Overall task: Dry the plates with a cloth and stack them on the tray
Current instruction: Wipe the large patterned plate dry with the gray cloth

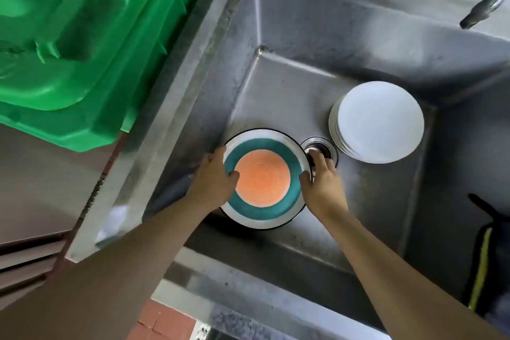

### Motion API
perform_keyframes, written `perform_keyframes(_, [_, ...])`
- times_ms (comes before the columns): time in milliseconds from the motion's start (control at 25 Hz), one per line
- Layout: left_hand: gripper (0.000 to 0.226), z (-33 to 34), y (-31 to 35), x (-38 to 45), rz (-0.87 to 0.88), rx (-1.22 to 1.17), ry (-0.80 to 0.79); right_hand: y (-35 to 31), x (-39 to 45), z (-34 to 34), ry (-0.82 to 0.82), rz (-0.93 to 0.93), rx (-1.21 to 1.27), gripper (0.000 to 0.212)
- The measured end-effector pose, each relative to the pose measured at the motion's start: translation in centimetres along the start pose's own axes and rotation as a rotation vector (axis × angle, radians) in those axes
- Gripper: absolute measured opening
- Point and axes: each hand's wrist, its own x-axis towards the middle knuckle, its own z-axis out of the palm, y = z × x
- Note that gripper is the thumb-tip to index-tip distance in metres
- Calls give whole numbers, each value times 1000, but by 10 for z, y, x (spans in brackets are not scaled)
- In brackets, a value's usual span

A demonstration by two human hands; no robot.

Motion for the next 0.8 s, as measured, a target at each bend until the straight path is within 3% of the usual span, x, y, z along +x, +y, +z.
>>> perform_keyframes(200, [77, 12, -21, 18, -93, 60, -112, 16, 7, 17, -60, 123, -31, 55])
perform_keyframes(360, [74, 16, -31, 23, -132, -62, -145, 23, 11, 24, -93, 142, -5, 50])
perform_keyframes(520, [81, 24, -31, 30, -306, -215, -97, 27, 18, 27, -75, 182, -15, 46])
perform_keyframes(600, [73, 29, -30, 38, -377, -310, -75, 26, 21, 27, -72, 208, -10, 43])
perform_keyframes(800, [66, 34, -27, 38, -412, -359, -24, 23, 22, 28, -52, 264, 53, 42])
